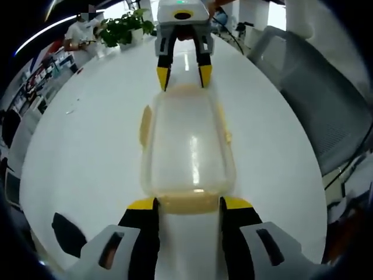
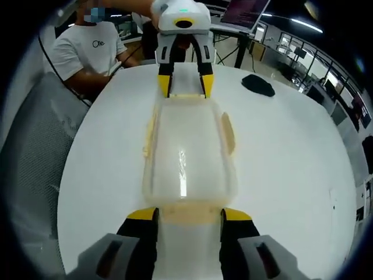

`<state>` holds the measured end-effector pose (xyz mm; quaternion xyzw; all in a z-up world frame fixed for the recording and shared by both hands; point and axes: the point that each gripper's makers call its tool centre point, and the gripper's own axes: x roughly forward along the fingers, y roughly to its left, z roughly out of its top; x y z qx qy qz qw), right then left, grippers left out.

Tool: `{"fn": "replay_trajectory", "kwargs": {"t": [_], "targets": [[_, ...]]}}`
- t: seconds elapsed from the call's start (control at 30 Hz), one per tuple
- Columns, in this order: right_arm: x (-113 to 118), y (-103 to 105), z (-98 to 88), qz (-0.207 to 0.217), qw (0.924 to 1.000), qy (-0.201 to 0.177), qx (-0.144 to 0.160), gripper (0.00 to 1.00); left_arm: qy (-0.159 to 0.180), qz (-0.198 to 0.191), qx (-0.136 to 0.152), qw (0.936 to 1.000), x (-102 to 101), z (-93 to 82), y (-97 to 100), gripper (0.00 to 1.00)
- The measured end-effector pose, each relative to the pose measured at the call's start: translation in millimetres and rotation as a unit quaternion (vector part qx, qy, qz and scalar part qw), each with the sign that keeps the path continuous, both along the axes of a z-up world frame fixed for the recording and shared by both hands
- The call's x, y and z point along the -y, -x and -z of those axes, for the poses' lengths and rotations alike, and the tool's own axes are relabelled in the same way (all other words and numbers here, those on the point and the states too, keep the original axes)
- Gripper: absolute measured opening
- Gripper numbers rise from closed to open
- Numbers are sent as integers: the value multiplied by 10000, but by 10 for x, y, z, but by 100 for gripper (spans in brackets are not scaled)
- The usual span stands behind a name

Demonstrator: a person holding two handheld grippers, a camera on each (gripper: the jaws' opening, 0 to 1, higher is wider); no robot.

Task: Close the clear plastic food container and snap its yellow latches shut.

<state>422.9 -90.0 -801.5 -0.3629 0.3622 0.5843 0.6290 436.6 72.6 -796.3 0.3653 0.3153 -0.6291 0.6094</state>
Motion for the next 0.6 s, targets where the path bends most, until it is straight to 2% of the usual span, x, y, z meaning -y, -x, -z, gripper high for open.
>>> {"fn": "replay_trajectory", "kwargs": {"t": [0.6], "targets": [[2, 12, 8, -72, 9999, 1, -139, 37, 25, -124, -180, 9998, 22, 12, -14, 39]]}}
